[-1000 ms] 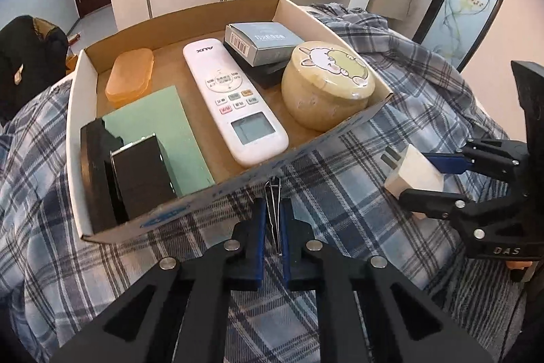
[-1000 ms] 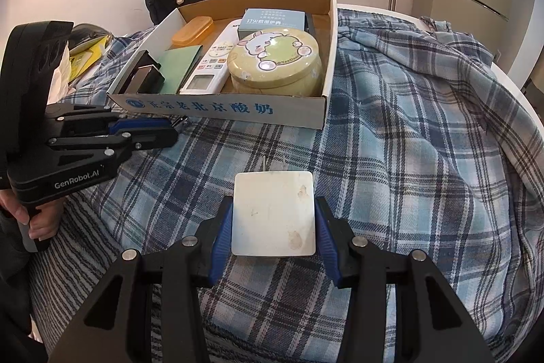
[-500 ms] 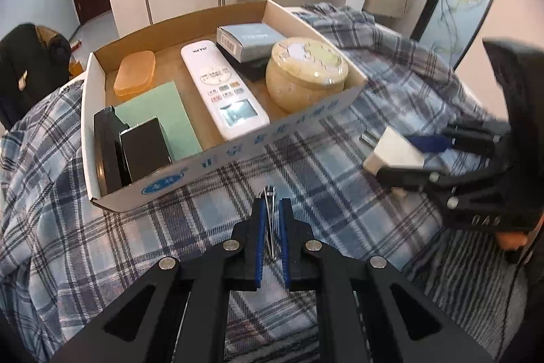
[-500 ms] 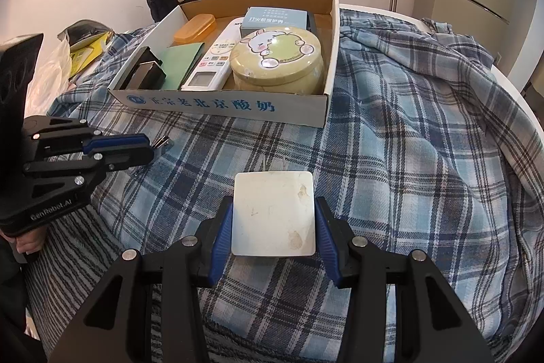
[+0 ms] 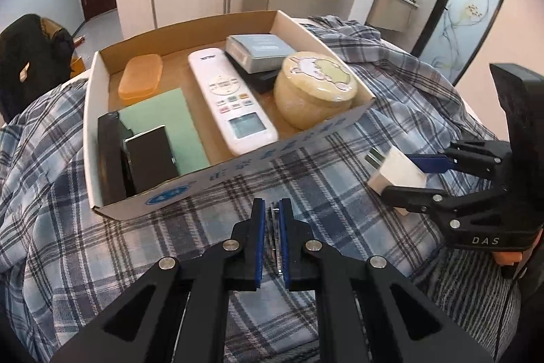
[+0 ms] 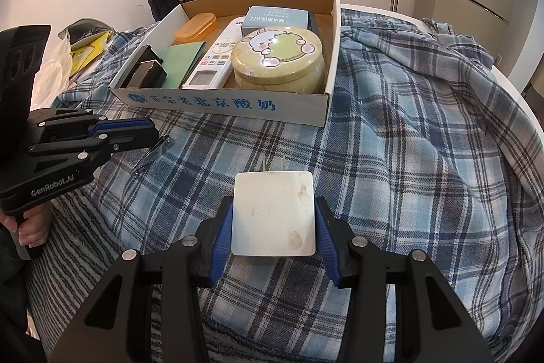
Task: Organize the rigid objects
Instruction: 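Grasp the nail clipper with the left tool while the right tool holds the adapter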
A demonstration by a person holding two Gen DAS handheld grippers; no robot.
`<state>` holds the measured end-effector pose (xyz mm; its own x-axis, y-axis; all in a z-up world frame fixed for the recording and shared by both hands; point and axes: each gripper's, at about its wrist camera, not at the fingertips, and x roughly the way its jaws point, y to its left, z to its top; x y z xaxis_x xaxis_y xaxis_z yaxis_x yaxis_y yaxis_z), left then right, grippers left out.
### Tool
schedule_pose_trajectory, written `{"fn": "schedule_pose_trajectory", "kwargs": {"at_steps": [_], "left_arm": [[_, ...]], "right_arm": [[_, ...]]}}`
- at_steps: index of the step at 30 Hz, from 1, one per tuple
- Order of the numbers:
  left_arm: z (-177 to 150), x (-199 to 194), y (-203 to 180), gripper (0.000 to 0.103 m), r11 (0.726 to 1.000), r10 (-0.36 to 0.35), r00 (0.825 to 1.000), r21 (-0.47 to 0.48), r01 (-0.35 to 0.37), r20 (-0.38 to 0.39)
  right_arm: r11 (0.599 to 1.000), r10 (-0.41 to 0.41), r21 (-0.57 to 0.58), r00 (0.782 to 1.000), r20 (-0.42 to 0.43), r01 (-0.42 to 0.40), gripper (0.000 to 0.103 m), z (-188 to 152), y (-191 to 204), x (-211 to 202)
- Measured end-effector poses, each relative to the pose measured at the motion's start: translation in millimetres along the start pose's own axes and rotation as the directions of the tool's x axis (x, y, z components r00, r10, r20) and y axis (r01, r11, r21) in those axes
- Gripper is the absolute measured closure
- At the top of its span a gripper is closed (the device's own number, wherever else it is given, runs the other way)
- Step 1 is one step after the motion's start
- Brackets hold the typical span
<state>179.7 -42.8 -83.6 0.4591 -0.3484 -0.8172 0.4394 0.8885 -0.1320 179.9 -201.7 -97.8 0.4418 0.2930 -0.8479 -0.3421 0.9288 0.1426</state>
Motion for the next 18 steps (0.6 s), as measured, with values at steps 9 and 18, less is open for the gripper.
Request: {"fn": "schedule_pose_trajectory", "kwargs": {"at_steps": [9, 18], "left_arm": [[-2, 4, -1, 0.094, 1.000, 0.005, 1.000, 0.017, -0.004, -0.017], [-7, 11, -13, 0.093, 0.998, 0.007, 1.000, 0.058, -0.005, -0.031]], "right_arm": [[1.000, 0.001, -0.001, 1.000, -0.001, -0.001, 0.058, 0, -1, 0], [1.000, -0.001, -0.006, 1.000, -0.001, 0.001, 0.058, 0, 0, 0]]}}
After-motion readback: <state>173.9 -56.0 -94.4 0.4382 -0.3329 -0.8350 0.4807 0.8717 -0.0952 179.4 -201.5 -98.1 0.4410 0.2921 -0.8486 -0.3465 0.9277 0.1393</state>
